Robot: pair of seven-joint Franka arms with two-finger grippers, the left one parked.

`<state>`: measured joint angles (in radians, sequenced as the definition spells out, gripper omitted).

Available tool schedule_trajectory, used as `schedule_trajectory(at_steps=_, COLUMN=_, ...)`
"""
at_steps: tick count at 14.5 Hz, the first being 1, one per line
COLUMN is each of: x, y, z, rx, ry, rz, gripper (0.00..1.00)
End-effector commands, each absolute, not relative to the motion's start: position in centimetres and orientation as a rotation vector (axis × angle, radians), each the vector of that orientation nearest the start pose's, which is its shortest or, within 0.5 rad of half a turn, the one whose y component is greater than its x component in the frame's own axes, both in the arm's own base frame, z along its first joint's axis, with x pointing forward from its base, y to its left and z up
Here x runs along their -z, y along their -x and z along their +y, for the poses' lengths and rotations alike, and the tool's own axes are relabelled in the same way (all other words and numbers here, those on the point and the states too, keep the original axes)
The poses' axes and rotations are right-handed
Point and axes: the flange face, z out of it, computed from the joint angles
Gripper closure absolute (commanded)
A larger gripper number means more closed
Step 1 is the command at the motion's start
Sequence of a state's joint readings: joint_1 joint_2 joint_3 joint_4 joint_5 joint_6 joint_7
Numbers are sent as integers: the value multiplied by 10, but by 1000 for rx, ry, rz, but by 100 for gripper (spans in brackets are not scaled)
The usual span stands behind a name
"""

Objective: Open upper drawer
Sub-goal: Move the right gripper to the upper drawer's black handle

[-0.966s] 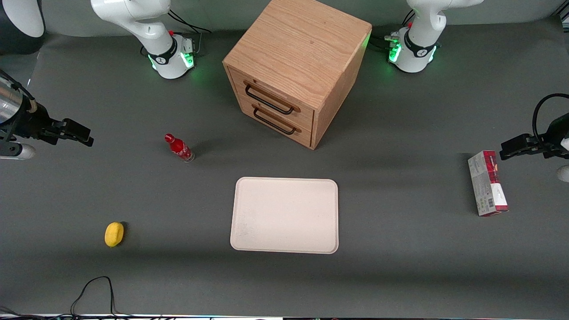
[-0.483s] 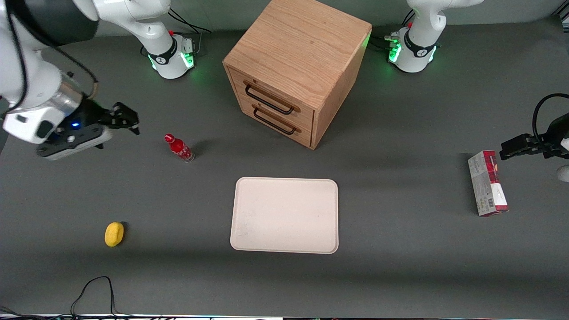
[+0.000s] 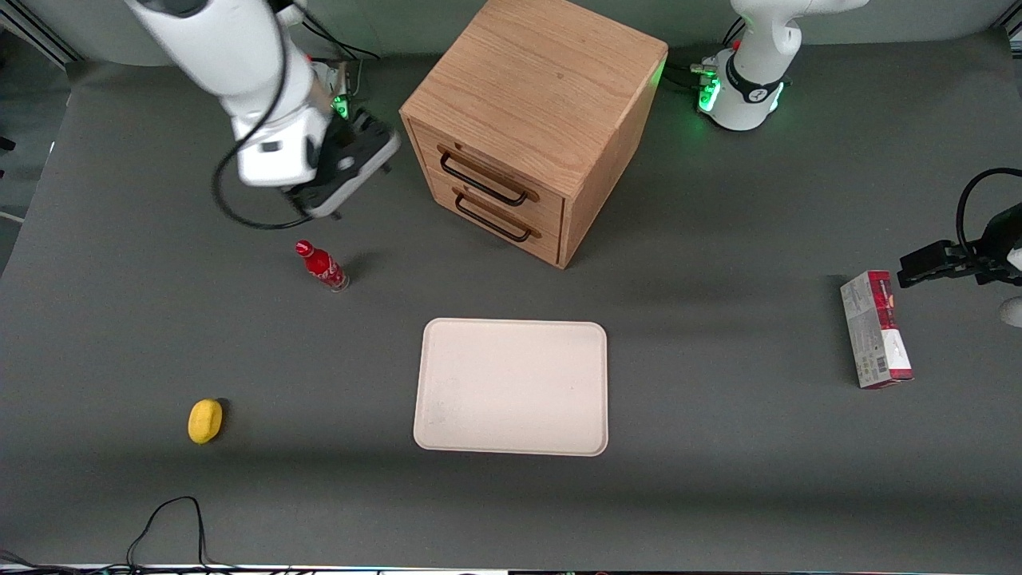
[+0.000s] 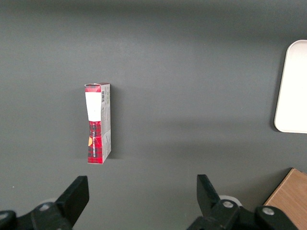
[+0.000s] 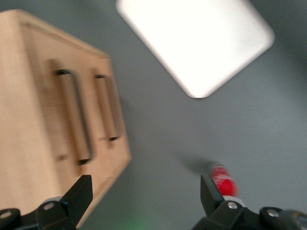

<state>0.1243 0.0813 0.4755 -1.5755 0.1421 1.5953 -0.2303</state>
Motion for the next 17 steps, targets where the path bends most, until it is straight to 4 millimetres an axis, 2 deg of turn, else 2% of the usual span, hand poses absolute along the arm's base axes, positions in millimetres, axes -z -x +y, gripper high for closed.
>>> schedule_trajectory(at_steps=1, x=-567, y=-482, z=333, rx=-245, ry=2496, rz=-1214, gripper=0)
schedule_trajectory(at_steps=2, x=-559, y=-484, z=335, rx=-257, ry=2453, rz=-1249, gripper=0)
schedule_trajectory(at_steps=4, x=-531, y=-491, z=341, rx=-316, ry=2397, rz=-1283, gripper=0)
schedule_trajectory(at_steps=5, x=-522, y=-488, z=352, rx=-338, ry=2372, rz=-1305, gripper=0)
schedule_trajectory(at_steps=7, x=-498, y=-484, z=358, rx=-377, ry=2367, rz=-1306, gripper=0)
schedule_trajectory(at_steps=11, x=-467, y=-480, z=365, rx=-406, ry=2369, rz=-1308, gripper=0)
schedule_trajectory(at_steps=15, x=-427, y=-472, z=371, rx=-380, ry=2397, rz=-1286, gripper=0)
schedule_trajectory(at_steps=17, x=-419, y=-470, z=375, rx=-371, ry=2398, rz=-1287, gripper=0)
